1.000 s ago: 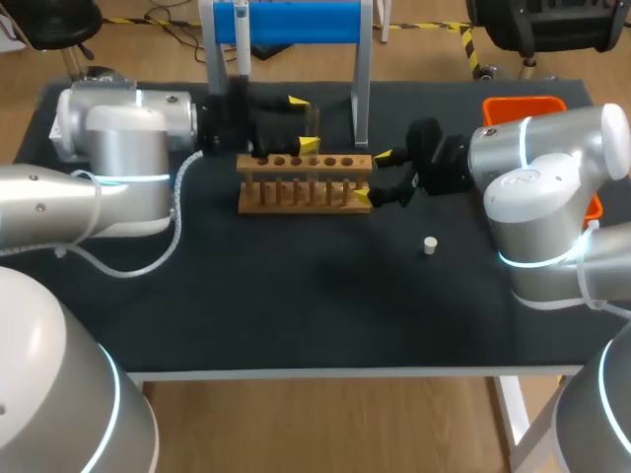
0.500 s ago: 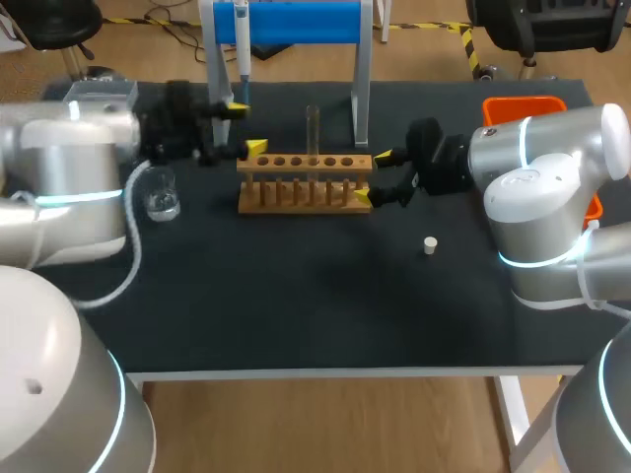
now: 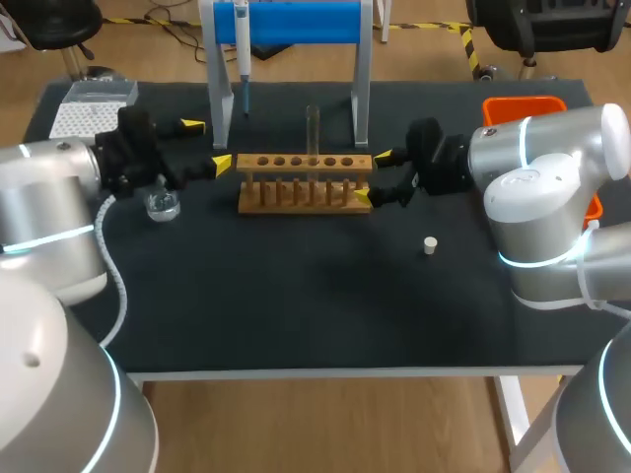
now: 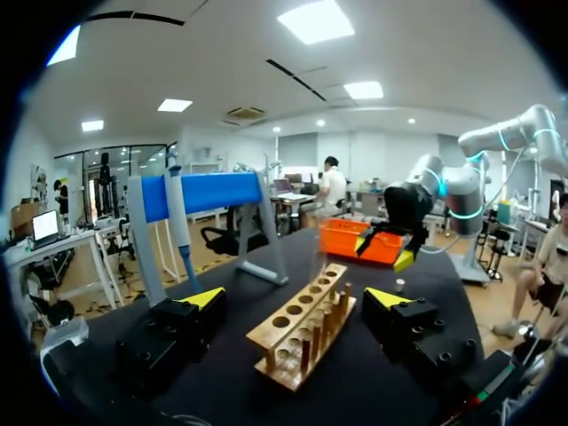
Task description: Invert the test tube, pick up the pipette, mount the tip to pipette, aspirate from beaker and dispense into the tube, eject the tip, return the pipette, and cap with the stopper.
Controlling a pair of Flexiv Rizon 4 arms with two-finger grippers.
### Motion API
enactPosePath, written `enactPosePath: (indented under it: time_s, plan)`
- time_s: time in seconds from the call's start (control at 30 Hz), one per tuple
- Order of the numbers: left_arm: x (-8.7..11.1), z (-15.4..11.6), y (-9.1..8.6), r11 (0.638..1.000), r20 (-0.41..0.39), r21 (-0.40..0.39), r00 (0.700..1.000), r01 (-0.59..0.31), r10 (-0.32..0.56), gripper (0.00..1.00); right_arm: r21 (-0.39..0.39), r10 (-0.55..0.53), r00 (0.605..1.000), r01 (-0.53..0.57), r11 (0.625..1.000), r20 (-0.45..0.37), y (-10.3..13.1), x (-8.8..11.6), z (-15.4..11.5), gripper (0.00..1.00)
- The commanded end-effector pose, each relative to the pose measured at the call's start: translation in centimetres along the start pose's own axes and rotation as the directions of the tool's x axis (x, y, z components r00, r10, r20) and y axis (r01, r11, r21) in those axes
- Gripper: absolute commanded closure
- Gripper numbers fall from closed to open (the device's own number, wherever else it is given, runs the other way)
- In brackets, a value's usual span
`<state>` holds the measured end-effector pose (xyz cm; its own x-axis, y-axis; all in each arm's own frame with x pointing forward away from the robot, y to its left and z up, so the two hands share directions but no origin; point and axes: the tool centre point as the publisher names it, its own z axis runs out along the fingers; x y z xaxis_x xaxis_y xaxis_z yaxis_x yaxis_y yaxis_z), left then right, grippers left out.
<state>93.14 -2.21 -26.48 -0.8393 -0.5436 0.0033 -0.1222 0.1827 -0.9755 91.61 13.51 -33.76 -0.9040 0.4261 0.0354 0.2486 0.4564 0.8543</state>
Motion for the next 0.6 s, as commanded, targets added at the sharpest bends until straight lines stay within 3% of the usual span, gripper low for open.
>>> enactPosePath:
  time_s: [0.03,0.2,0.23,0.4,0.6]
  plan:
    - [0.2,0.3,0.0,1.000,0.049,0.003,0.999,-0.001,0.001,0.00,0.002,0.000,1.000,0.000,1.000,-0.001,0.0,0.0,-0.1,0.00]
    - [-0.3,0.2,0.2,1.000,0.069,-0.003,0.998,0.006,-0.006,0.00,0.002,0.000,1.000,0.000,1.000,-0.001,0.0,0.0,-0.1,0.00]
    - [-1.3,-0.2,0.6,0.999,0.131,-0.030,0.991,0.011,-0.007,0.00,0.002,0.000,1.000,0.000,1.000,-0.001,0.0,0.0,-0.1,0.00]
    - [-4.9,-2.8,2.0,0.997,0.254,-0.057,0.966,0.056,-0.040,0.00,0.002,0.000,1.000,0.000,1.000,-0.001,0.0,0.0,-0.1,0.00]
    - [-9.9,-7.5,3.0,0.992,0.411,-0.060,0.909,0.108,-0.074,0.00,0.002,0.000,1.000,0.000,1.000,-0.001,0.0,0.0,-0.1,0.00]
